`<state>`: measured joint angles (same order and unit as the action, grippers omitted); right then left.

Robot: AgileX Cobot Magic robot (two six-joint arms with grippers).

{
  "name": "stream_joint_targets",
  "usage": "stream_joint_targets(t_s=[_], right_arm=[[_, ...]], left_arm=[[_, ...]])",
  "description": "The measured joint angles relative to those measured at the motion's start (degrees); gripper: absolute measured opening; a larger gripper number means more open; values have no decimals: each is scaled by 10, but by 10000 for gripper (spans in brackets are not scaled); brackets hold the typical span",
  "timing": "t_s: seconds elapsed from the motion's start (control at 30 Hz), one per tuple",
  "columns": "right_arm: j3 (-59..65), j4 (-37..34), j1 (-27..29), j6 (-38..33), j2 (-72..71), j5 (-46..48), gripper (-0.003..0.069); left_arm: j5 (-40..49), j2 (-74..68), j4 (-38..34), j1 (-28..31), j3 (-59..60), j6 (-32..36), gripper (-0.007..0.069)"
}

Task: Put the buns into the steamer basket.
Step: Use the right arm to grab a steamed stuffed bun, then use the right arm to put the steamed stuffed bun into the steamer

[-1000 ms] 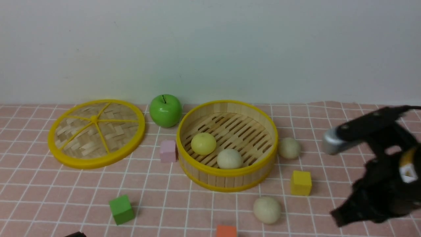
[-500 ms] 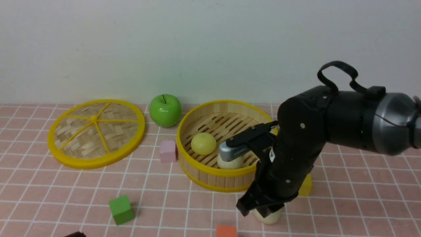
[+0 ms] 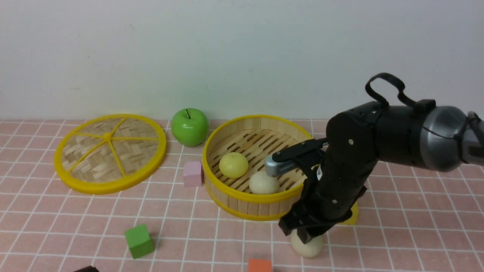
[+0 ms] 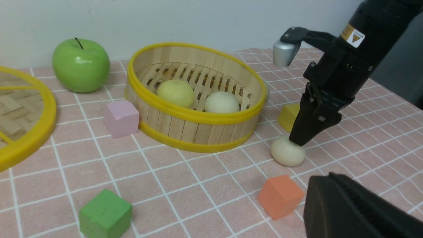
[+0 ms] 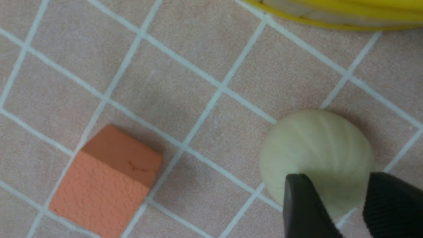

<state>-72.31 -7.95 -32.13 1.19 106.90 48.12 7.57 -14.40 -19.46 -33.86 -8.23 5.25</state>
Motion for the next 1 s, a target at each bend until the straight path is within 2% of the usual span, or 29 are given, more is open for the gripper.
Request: stream_joint_targets(t_s=[0.13, 0.63, 0.73, 0.9, 1.0], right_arm=[[0, -23, 0, -12, 3, -8, 269], [0, -4, 0, -12, 17, -12, 237], [0, -3, 0, -12, 17, -7, 184], [-1, 3, 0, -22, 17, 7, 17], [-9, 18, 0, -23, 4, 30, 11]], left_arm=[[0, 0, 0, 0, 0, 0, 16], [0, 0, 0, 0, 0, 0, 24], [0, 0, 0, 0, 0, 0, 24], [0, 0, 0, 0, 0, 0, 25], [0, 0, 0, 0, 0, 0, 29]])
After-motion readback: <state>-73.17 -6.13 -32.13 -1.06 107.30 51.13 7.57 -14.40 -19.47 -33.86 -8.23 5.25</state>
